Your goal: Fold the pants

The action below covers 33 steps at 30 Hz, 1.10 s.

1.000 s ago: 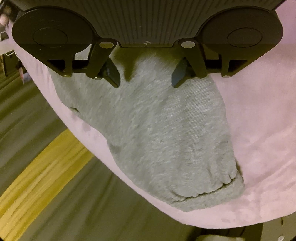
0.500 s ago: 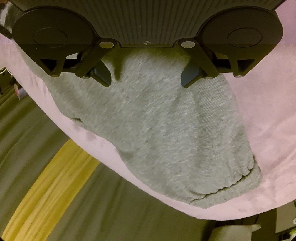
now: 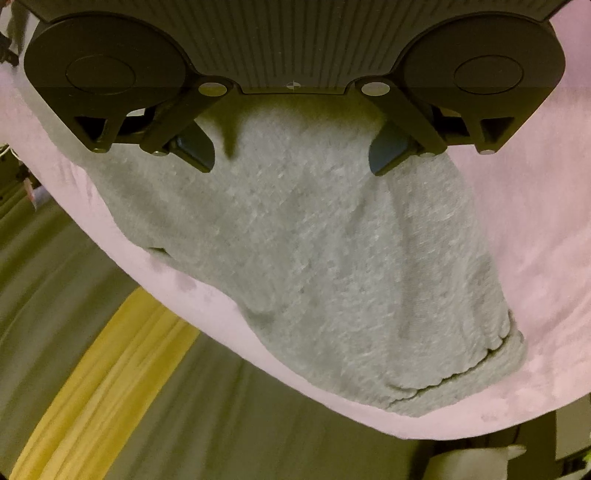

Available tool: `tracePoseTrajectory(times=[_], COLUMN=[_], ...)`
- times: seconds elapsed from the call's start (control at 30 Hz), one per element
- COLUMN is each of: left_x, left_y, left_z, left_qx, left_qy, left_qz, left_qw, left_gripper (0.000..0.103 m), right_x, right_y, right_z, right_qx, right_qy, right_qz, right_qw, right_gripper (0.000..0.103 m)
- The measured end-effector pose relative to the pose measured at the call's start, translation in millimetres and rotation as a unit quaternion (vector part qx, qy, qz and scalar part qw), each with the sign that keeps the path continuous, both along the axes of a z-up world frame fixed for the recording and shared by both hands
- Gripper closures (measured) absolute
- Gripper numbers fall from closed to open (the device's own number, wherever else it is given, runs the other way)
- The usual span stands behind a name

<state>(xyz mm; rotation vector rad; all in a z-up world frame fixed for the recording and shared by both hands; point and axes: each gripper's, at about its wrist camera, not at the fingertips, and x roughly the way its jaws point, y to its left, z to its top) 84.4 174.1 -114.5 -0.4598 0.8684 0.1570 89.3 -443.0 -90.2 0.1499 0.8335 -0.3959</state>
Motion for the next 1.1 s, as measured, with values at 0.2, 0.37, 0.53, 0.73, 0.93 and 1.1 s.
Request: tracePoseTrajectory(times=[0.2, 0.37, 0.53, 0.73, 0.93, 1.1], left_x=[3.4, 2.2, 3.8, 5.5, 0.0, -8.8], left_y=[-7.3, -5.3, -5.0, -4.9, -8.4, -4.3], left_z=[-1.3, -1.6, -3.0, -5.3, 4.8, 9.5], left_qx=[0.019, 0.016, 0.016, 0.023, 0.042, 0.049], left_qy=[0.014, 0.015, 0.016, 0.021, 0.012, 0.025], left_qz=[-0.009, -0.007, -0.011, -0.016, -0.007, 0.015], left_qw=[0.9997, 0.9997, 0.9997, 0.9994, 0.999, 0.9984], left_gripper=[0.006, 0.006, 0.003, 0.003, 0.003, 0.003], right_x=[5.0, 6.8, 21.1, 29.6, -1.3, -13.8], right_y=[5.4, 6.6, 3.6, -10.8, 37.3, 83.9], right_z=[-0.8, -4.0, -5.3, -3.0, 8.5, -6.5], right_qx=[-0.037, -0.036, -0.054, 0.021, 0.127, 0.036], right_qy=[0.008, 0.007, 0.019, 0.011, -0.014, 0.019], right_qz=[0.019, 0.012, 0.008, 0.001, 0.105, 0.14], right_qw=[0.999, 0.999, 0.998, 1.0, 0.986, 0.989], right_gripper=[0.022, 0.017, 0.005, 0.004, 0.004, 0.004])
